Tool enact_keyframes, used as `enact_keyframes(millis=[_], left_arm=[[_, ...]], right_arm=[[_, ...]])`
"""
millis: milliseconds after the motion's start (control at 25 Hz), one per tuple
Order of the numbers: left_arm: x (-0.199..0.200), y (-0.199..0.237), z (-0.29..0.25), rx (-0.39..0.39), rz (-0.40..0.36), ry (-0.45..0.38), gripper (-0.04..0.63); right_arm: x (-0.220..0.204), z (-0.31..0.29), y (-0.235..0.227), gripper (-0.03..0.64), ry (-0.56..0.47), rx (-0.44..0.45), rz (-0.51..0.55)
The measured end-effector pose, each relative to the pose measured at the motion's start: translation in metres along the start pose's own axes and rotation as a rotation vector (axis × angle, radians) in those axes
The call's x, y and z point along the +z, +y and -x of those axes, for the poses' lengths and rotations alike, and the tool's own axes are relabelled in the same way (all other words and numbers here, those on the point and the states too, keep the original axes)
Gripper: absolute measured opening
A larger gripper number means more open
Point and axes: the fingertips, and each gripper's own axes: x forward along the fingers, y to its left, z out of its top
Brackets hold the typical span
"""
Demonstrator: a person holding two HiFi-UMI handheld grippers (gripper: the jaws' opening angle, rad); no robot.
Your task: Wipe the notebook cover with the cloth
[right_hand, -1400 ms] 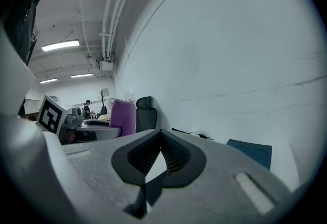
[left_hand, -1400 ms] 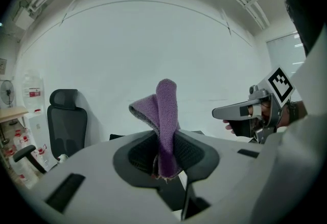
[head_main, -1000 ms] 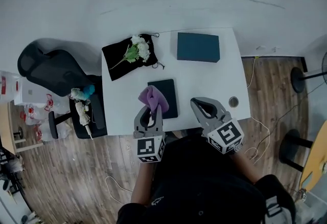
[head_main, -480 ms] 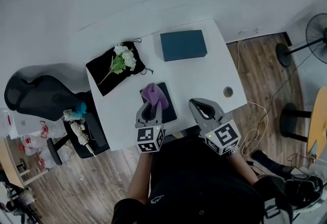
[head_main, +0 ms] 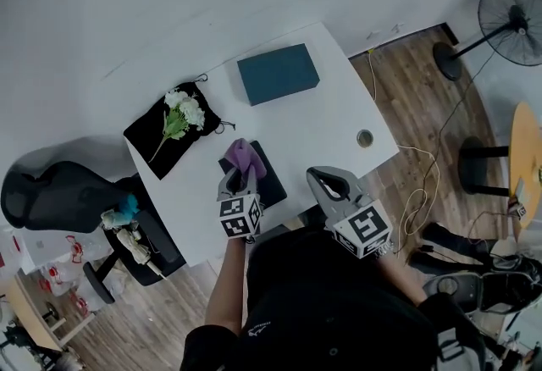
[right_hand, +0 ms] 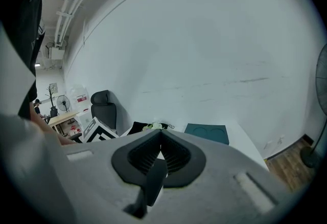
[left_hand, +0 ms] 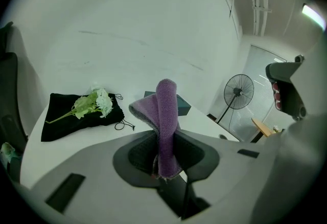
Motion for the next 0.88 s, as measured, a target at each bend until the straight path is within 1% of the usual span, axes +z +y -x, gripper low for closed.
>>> enact_keyframes(millis=[200,320,600,880], left_arm=[[-0.008,0.008,-0.021,-0.016,-0.013,0.037,0.084],[-0.016,0.014,-0.034,-0.012,-0.024,0.068,0.084],[-0.034,0.022,-0.063,-0.019,0.045,0.136,0.084],[-0.046,0.025,-0.083,-0.021,0.067,0.198,0.084]], right_arm=[[-0.009,0.002,0.001,0.005,0.015,-0.029,-0.013],[-0.014,0.003,-0.003,0.005,0.024,-0.05,-0.021],[-0.018,0.009,-0.012,0.005,0.023,-0.1,-0.046],[-0.02,0.008,-0.011,0.005,0.02,-0.116,-0.057]])
